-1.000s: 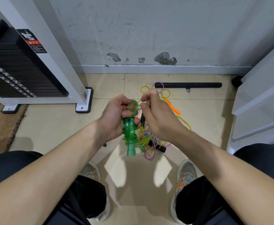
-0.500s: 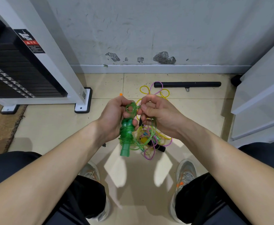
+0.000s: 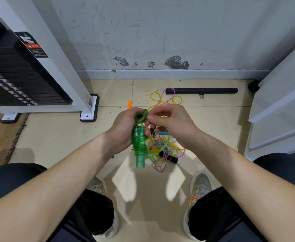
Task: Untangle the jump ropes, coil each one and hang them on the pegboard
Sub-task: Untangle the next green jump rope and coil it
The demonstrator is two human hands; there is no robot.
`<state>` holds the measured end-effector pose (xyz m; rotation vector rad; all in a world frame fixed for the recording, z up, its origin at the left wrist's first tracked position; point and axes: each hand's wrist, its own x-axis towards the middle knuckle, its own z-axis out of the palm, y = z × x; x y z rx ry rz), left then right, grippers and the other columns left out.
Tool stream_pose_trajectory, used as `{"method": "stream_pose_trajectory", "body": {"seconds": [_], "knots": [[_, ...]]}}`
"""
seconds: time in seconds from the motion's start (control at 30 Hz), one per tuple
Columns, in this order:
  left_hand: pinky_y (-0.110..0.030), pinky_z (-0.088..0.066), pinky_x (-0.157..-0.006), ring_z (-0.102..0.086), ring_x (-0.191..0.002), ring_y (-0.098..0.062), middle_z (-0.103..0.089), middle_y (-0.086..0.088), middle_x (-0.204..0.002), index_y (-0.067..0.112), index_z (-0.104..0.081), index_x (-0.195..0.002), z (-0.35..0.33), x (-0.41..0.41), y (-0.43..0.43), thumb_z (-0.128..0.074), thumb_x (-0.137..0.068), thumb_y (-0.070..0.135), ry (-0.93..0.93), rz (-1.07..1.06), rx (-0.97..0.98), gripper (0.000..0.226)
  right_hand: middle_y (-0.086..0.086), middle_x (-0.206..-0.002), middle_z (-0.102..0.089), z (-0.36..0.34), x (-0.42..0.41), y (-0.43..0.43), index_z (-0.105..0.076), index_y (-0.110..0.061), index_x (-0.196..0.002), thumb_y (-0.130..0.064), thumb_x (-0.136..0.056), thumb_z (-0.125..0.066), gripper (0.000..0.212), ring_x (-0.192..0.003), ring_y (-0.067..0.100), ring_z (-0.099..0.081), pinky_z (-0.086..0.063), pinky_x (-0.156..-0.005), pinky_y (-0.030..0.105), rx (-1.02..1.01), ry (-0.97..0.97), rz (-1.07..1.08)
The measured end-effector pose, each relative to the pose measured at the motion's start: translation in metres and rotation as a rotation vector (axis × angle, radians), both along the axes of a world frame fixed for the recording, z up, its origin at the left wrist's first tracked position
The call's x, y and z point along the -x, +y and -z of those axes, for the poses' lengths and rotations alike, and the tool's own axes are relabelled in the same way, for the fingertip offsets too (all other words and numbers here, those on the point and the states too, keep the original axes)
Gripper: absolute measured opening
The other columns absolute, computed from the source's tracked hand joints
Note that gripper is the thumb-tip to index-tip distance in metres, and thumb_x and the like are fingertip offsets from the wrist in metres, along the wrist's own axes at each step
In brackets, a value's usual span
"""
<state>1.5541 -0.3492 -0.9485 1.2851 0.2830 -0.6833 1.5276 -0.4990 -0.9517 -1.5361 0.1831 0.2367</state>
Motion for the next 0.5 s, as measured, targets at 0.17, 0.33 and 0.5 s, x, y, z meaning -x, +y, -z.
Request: {"method": "stream_pose_trajectory", "body": {"seconds": [0.17, 0.33, 0.5], "knots": [[-0.034, -0.042, -0.062, -0.045, -0.045, -0.025, -0.042, -0.005, -0.054, 0.009, -0.058, -0.078, 0.0022, -0.0020, -0.0007, -0.048, -0.096, 0.019, -0.030, 0.017, -0.011, 0.023, 0.014, -0.075, -0.071, -0.0011, 0.0021, 0.0020, -0.063, -0.013, -0.084, -0.003, -0.081, -0.080, 0.020, -0.062, 0.018, -0.065, -0.049, -0.059, 0.031, 0.041, -0.064, 0.065], [-0.033, -0.040, -0.060, -0.042, -0.044, -0.024, -0.034, -0.004, -0.048, 0.005, -0.057, -0.082, 0.0016, 0.0019, -0.0043, -0.049, -0.096, 0.019, 0.011, 0.013, -0.006, 0.021, 0.008, -0.076, -0.072, -0.0020, 0.0024, 0.0053, -0.057, -0.027, -0.088, -0.007, -0.079, -0.079, 0.031, -0.072, 0.034, -0.071, -0.057, -0.073, 0.048, 0.265, -0.248, -0.072], [-0.034, -0.044, -0.061, -0.046, -0.046, -0.025, -0.041, -0.006, -0.048, 0.004, -0.052, -0.084, 0.0089, 0.0011, -0.0038, -0.045, -0.099, 0.019, -0.017, 0.006, -0.111, 0.023, -0.007, -0.073, -0.064, -0.0031, 0.0032, 0.0045, -0.059, -0.035, -0.098, -0.018, -0.084, -0.075, 0.027, -0.079, 0.008, -0.060, -0.050, -0.080, 0.039, 0.609, -0.422, -0.199]]}}
